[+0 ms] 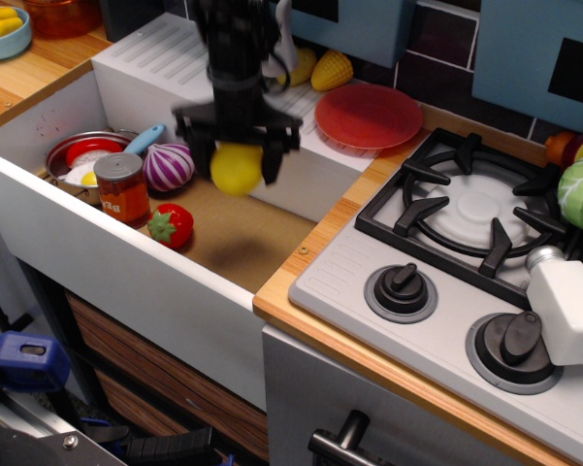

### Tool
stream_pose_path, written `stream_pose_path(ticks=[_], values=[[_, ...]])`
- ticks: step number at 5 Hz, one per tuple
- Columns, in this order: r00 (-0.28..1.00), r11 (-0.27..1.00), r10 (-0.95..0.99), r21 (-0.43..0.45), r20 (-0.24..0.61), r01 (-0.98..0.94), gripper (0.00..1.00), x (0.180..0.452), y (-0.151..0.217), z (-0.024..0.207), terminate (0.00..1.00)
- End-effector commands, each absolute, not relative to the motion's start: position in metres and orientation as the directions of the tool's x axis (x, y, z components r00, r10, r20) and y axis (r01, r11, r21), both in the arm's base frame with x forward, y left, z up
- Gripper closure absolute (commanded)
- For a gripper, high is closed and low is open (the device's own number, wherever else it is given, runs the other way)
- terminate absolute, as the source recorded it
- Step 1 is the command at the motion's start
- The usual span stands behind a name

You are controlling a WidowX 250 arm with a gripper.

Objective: Put lemon on plate

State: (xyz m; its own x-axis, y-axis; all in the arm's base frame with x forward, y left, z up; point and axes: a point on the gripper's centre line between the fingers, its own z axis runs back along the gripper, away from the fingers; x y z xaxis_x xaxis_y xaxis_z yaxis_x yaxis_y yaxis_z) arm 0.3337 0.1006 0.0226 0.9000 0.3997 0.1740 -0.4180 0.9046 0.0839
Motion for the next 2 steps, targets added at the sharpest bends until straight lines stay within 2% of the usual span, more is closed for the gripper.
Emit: stream_pose_path(ticks=[1, 2], values=[[0.893, 0.929, 0.29, 0.124, 0.344, -0.349, 1.0, 0.375, 0.093, 0.098, 0.0], [0.884, 0.953, 0.204, 0.12, 0.421, -0.277, 1.0, 0.415, 0.074, 0.104, 0.0]])
